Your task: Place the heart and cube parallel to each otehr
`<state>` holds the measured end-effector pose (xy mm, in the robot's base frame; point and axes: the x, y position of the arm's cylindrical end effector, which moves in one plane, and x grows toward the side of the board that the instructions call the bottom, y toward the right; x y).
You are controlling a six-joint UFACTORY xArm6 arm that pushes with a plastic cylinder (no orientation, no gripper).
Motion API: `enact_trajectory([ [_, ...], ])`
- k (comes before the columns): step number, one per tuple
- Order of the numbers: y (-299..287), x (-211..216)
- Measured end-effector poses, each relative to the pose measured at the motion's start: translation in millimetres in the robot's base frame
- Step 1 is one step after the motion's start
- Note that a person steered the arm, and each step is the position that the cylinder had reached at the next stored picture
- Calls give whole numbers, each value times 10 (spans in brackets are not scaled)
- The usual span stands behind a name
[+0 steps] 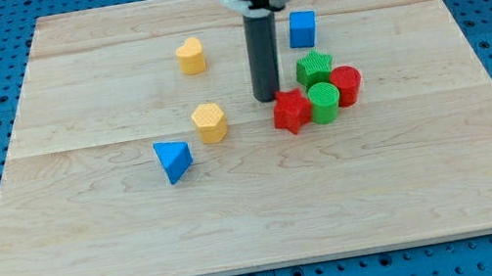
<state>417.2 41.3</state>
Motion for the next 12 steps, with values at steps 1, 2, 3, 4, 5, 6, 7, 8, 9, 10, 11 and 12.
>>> enact_trajectory([
  [1, -149, -414],
  [2, -241, -764],
  [3, 458, -696],
  [4, 815, -990],
  [5, 784, -1086],
  [6, 1085, -1109],
  [7, 986, -1259],
  [8, 315, -1249],
  [9, -406, -1071],
  [10, -492, -802],
  [11, -863, -662],
  [12, -904, -1086],
])
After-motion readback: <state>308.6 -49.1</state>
